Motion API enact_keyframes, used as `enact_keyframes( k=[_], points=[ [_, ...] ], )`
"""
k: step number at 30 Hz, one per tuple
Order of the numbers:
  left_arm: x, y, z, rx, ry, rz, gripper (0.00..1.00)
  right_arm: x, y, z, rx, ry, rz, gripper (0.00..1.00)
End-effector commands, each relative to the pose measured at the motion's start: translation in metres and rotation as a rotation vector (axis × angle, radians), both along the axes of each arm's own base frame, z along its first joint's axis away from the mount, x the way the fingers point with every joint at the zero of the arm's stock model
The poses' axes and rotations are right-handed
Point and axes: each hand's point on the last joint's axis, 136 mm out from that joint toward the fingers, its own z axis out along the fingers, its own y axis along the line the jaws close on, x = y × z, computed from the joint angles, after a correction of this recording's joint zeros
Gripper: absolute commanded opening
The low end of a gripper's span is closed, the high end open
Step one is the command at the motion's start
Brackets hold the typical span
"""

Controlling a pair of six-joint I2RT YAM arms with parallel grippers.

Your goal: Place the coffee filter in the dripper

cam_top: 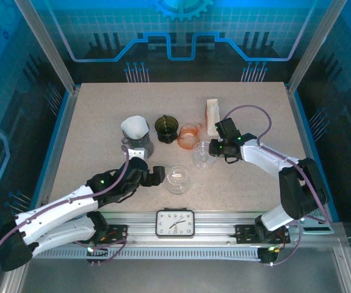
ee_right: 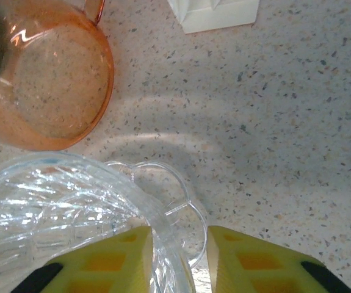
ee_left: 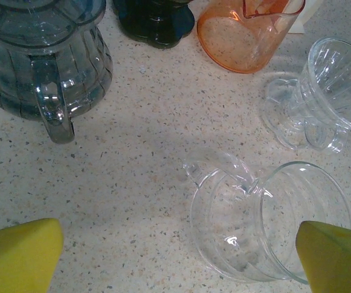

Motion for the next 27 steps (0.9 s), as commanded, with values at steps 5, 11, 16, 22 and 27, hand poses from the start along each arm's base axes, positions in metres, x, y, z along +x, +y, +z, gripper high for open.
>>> enact_keyframes(
  k=[5, 11, 16, 22, 27],
  points=[
    [0.001, 0.005, 0.0, -0.016, -0.02, 0.035, 0.99, -0.005, -0.004, -0.007, 0.017, 0.026, -0.005, 0.12],
    [0.0, 0.008, 0.001, -0.021, -0.023, 0.044, 0.99, -0.01, -0.01, 0.009, 0.03, -0.002, -0.002, 0.0],
    [-0.001, 0.013, 0.001, -0.016, -0.031, 0.054, 0.99, -0.021, -0.011, 0.047, 0.052, -0.064, 0.036, 0.0],
    [-0.003, 0.02, 0.0, 0.001, -0.035, 0.072, 0.99, -0.046, 0.003, 0.106, 0.121, -0.132, 0.134, 0.0],
    [-0.005, 0.027, -0.002, 0.002, -0.038, 0.096, 0.99, -0.072, 0.034, 0.137, 0.156, -0.118, 0.274, 0.0]
  ],
)
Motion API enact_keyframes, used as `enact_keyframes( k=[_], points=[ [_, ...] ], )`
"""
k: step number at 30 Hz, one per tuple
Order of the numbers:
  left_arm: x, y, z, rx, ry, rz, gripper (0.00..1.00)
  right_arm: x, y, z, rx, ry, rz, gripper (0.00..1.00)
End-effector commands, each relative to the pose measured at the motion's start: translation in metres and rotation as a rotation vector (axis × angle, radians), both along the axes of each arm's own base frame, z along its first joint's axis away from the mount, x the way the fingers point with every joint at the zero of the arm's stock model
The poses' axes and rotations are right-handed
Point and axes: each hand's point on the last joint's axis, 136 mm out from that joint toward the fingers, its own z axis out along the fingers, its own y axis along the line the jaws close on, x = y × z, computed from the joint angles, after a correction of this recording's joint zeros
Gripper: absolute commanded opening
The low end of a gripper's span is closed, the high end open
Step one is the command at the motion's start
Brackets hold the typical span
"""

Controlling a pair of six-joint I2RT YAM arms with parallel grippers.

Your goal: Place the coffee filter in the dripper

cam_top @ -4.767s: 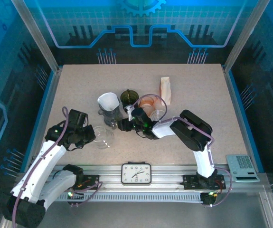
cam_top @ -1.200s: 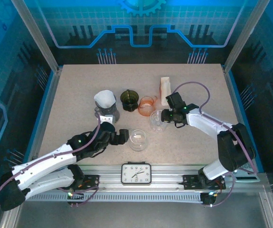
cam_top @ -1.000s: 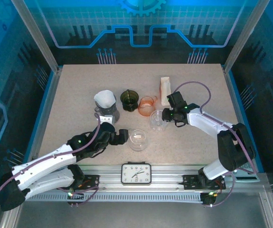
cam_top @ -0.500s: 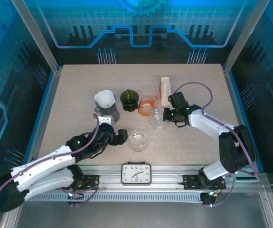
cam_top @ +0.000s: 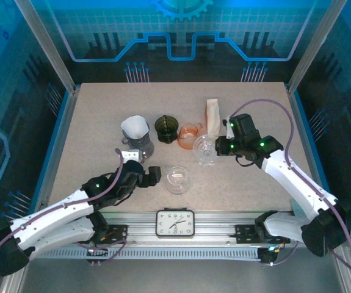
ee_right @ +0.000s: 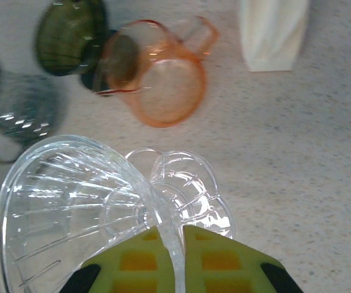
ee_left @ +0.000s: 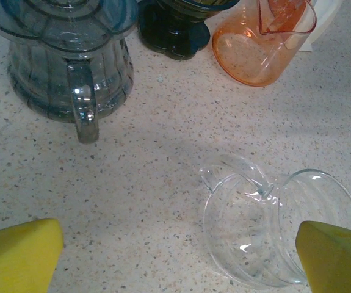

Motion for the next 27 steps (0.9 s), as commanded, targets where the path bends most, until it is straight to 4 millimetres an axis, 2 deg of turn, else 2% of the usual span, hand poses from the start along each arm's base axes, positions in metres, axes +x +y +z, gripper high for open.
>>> enact_keyframes(
  k=[1, 3, 7, 11, 20, 27],
  points=[
    [-0.003, 0.012, -0.003, 0.01, -0.004, 0.047, 0.99, -0.029, 0.028, 0.019, 0.012, 0.03, 0.152, 0.0],
    [-0.004, 0.015, -0.002, -0.001, -0.011, 0.055, 0.99, -0.038, 0.045, 0.025, 0.009, 0.037, 0.213, 0.0],
    [-0.007, 0.022, 0.003, -0.018, -0.032, 0.069, 0.99, -0.05, 0.078, 0.021, 0.03, 0.095, 0.307, 0.0],
    [-0.009, 0.025, 0.005, -0.024, -0.045, 0.072, 0.99, -0.051, 0.102, 0.014, 0.037, 0.129, 0.36, 0.0],
    [-0.009, 0.026, 0.002, -0.019, -0.042, 0.069, 0.99, -0.046, 0.126, -0.006, 0.01, 0.173, 0.402, 0.0],
    [-0.01, 0.026, -0.001, -0.018, -0.038, 0.065, 0.99, -0.05, 0.128, -0.017, -0.009, 0.203, 0.408, 0.0]
  ],
)
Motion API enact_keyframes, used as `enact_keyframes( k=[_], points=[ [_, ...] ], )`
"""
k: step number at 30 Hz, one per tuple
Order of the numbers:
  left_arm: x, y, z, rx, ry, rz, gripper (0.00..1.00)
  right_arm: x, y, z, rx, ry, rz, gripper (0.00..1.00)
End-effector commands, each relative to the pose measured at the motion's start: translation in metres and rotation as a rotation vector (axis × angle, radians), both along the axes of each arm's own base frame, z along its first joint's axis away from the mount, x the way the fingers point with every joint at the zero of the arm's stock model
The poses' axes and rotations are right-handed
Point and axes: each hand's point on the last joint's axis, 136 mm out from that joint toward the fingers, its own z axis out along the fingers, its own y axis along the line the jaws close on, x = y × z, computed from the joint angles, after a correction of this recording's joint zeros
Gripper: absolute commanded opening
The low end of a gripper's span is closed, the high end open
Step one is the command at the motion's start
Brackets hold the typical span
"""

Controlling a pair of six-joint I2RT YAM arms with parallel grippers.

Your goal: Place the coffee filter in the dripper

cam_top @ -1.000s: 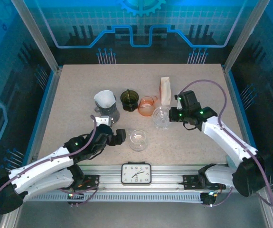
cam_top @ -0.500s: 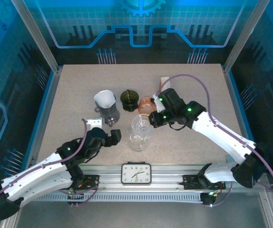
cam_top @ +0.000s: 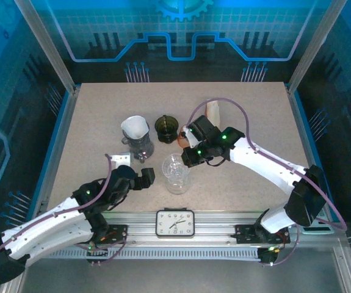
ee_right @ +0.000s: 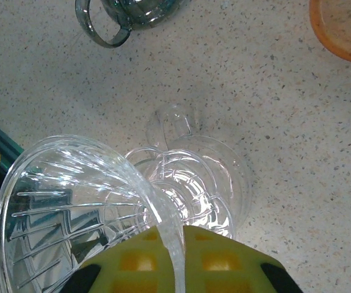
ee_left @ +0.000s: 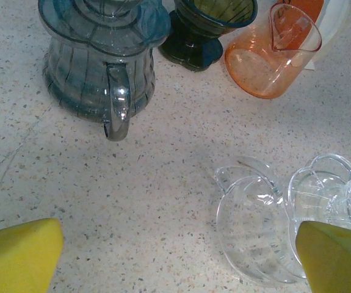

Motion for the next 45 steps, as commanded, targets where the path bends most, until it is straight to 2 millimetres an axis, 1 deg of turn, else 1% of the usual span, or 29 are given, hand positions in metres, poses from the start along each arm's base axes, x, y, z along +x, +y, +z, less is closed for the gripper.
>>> enact_keyframes(
  k=[1, 5, 11, 13, 14, 16, 18, 23, 26, 29, 31, 34, 38, 40, 43, 45],
  points=[
    [-0.001, 0.006, -0.005, 0.012, 0.002, 0.022, 0.99, -0.003, 0.01, 0.008, 0.026, 0.0, 0.023, 0.0],
    [-0.001, 0.005, -0.006, 0.012, 0.004, 0.018, 0.99, -0.005, 0.008, 0.002, 0.017, 0.012, 0.016, 0.01],
    [-0.001, 0.004, -0.007, 0.005, 0.004, 0.018, 0.99, -0.004, 0.007, -0.002, 0.016, 0.014, 0.006, 0.22],
    [0.0, 0.003, -0.006, 0.001, 0.001, 0.015, 0.99, -0.004, 0.006, 0.0, 0.014, 0.004, 0.002, 0.32],
    [0.0, 0.003, -0.006, 0.002, 0.001, 0.017, 0.99, -0.003, 0.005, 0.0, 0.011, -0.001, -0.002, 0.36],
    [0.0, 0.003, -0.005, 0.001, -0.001, 0.014, 0.99, -0.002, 0.003, 0.002, 0.013, -0.016, -0.011, 0.44],
    [0.0, 0.003, -0.005, 0.001, -0.001, 0.012, 0.99, -0.001, 0.002, 0.005, 0.017, -0.032, -0.017, 0.49],
    [0.001, 0.002, -0.004, -0.003, -0.005, 0.014, 0.99, 0.005, -0.007, 0.019, 0.023, -0.089, -0.048, 0.56],
    [0.001, 0.001, -0.002, -0.007, -0.009, 0.012, 0.99, 0.016, -0.019, 0.033, 0.019, -0.15, -0.091, 0.6],
    [0.002, 0.0, 0.002, -0.007, -0.017, 0.007, 0.99, 0.032, -0.031, 0.048, 0.013, -0.231, -0.137, 0.61],
    [0.003, 0.002, 0.005, -0.001, -0.021, 0.014, 0.99, 0.051, -0.041, 0.054, 0.031, -0.266, -0.195, 0.61],
    [0.004, 0.001, 0.011, 0.007, -0.028, 0.009, 0.99, 0.082, -0.059, 0.054, 0.04, -0.292, -0.293, 0.61],
    [0.005, 0.0, 0.015, 0.018, -0.028, -0.001, 0.99, 0.125, -0.087, 0.047, -0.008, -0.326, -0.395, 0.59],
    [0.004, -0.002, 0.014, 0.013, -0.026, -0.008, 0.99, 0.146, -0.1, 0.037, -0.039, -0.324, -0.439, 0.58],
    [0.004, -0.002, 0.014, 0.007, -0.025, -0.007, 0.99, 0.172, -0.113, 0.026, -0.074, -0.322, -0.486, 0.53],
    [0.004, -0.002, 0.014, 0.004, -0.025, -0.004, 0.99, 0.187, -0.118, 0.022, -0.088, -0.33, -0.506, 0.49]
  ],
)
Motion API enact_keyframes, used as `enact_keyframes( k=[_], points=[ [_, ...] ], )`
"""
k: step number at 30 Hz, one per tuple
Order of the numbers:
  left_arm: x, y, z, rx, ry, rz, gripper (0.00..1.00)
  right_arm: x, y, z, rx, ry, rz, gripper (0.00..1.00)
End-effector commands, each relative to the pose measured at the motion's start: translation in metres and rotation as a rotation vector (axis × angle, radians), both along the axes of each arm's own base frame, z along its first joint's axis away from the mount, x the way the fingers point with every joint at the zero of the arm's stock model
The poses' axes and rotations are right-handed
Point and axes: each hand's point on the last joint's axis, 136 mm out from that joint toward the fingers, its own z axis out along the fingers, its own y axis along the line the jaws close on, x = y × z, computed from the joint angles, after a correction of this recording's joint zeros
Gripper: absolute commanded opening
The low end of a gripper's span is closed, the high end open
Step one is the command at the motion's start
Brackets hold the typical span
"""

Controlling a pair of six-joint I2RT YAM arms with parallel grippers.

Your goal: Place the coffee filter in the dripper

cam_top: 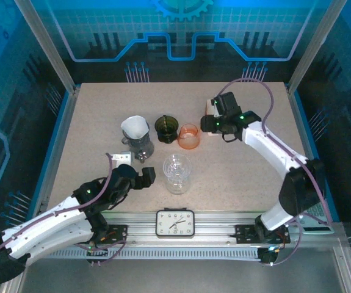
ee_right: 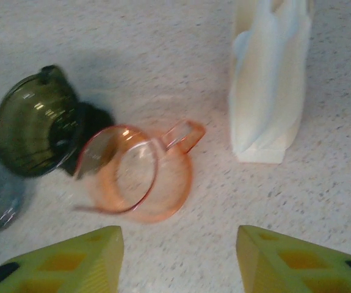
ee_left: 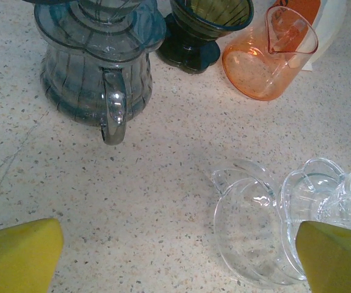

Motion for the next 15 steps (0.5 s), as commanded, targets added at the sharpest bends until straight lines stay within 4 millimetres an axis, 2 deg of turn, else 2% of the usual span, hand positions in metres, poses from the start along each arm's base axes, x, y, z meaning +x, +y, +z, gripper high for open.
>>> enact_keyframes(
  k=[1, 9, 15],
  points=[
    [0.003, 0.0, 0.01, -0.001, -0.024, 0.002, 0.99, 0.033, -0.008, 0.009, -0.018, -0.067, -0.04, 0.47],
    [0.004, 0.002, 0.005, 0.014, -0.022, 0.01, 0.99, 0.073, 0.001, -0.014, 0.009, -0.039, -0.117, 0.39],
    [0.004, 0.004, 0.004, 0.025, -0.021, 0.009, 0.99, 0.091, -0.006, -0.029, -0.013, -0.005, -0.192, 0.32]
  ],
)
